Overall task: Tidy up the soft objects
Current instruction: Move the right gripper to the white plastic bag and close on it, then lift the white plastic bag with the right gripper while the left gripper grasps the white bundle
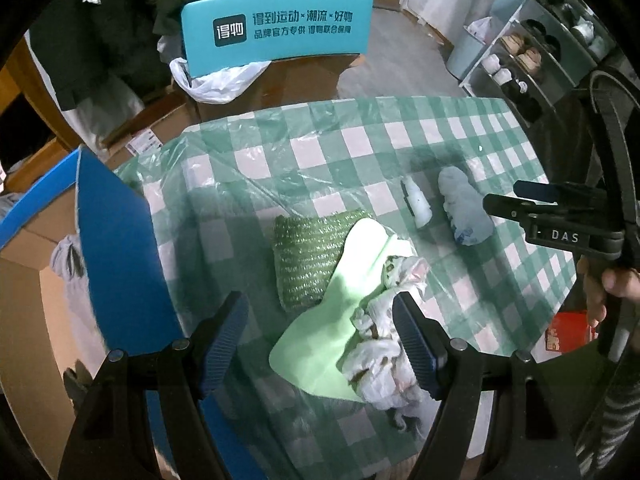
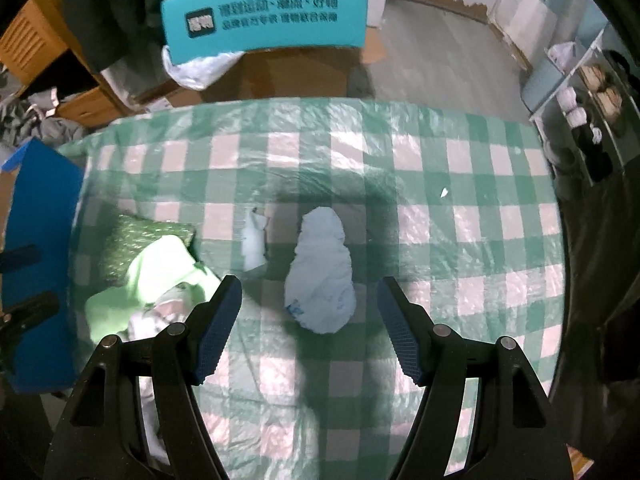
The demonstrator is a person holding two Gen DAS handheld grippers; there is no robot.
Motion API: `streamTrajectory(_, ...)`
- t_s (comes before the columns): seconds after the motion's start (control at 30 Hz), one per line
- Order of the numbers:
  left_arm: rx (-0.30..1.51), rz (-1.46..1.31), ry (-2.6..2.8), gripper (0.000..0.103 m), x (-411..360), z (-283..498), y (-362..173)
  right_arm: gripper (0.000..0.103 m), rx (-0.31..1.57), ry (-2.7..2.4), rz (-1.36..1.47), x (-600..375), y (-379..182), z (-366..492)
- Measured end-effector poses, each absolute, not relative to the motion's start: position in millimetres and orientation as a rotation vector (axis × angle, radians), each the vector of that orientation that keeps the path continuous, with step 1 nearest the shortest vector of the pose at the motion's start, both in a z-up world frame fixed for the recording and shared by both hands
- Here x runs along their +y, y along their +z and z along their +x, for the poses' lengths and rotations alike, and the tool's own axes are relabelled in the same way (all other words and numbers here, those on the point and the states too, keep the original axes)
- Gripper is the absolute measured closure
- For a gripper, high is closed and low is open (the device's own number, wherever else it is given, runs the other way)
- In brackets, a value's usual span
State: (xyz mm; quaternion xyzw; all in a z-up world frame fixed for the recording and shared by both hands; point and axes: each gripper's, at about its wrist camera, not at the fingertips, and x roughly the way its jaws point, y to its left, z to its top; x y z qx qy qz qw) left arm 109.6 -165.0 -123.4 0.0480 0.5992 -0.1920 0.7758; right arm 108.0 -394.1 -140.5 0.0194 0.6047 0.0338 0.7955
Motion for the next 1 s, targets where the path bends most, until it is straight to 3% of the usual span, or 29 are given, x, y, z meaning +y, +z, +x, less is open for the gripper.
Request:
streamTrajectory(0.83, 1.34, 0.109, -0.44, 0.027, -184.3, 123.5, -155.1, 0.033, 1.389, 0.072, 0.01, -396.5, -201.9, 128.7)
streamTrajectory(0.87, 1.338, 0.105, -0.444, 0.027, -185.1, 122.4, -154.7, 0.038, 1.39, 0.076, 0.01, -396.1, -202.8, 128.5)
streamTrajectory(0.9, 1.337, 0.104, -0.449, 0.027, -186.5, 121.1, -154.3, 0.05, 1.39, 0.079, 0.01, -396.0, -202.7, 127.0)
streamTrajectory(1.0, 1.329, 0.12, -0.472, 0.027, -194.9, 114.8, -153.6, 0.058, 1.387, 0.08, 0.012, -397.4, -205.1, 124.2)
